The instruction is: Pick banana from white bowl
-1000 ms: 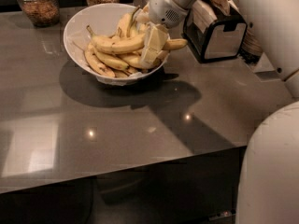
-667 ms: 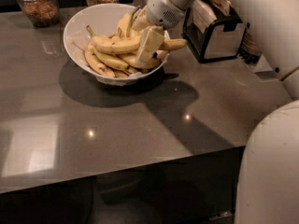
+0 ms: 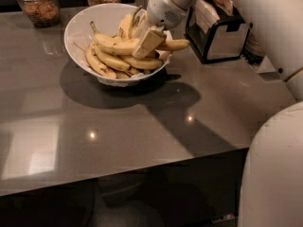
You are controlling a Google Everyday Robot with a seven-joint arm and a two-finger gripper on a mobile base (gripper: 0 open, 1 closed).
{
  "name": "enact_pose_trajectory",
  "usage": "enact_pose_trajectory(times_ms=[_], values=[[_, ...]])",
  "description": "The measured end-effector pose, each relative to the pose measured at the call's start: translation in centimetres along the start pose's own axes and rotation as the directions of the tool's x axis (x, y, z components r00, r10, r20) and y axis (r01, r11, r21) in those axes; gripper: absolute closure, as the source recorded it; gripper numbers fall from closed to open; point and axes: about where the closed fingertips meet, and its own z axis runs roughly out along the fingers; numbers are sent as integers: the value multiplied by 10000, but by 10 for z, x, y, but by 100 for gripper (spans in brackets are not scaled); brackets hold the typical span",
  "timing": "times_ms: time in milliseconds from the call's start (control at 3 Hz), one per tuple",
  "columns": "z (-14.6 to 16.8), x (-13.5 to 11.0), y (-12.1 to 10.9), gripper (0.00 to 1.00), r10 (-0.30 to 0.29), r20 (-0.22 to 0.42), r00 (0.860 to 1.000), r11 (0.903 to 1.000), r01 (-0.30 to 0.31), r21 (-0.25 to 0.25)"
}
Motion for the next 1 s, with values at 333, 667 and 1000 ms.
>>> enact_pose_trajectory(times_ms=[333, 667, 1000], values=[[-3, -2, 3, 91, -65, 23, 10000, 10000, 65, 24], [-13, -2, 6, 100, -134, 157, 9998, 9998, 132, 158], [-33, -1, 13, 100, -236, 478, 9986, 9993, 222, 313]])
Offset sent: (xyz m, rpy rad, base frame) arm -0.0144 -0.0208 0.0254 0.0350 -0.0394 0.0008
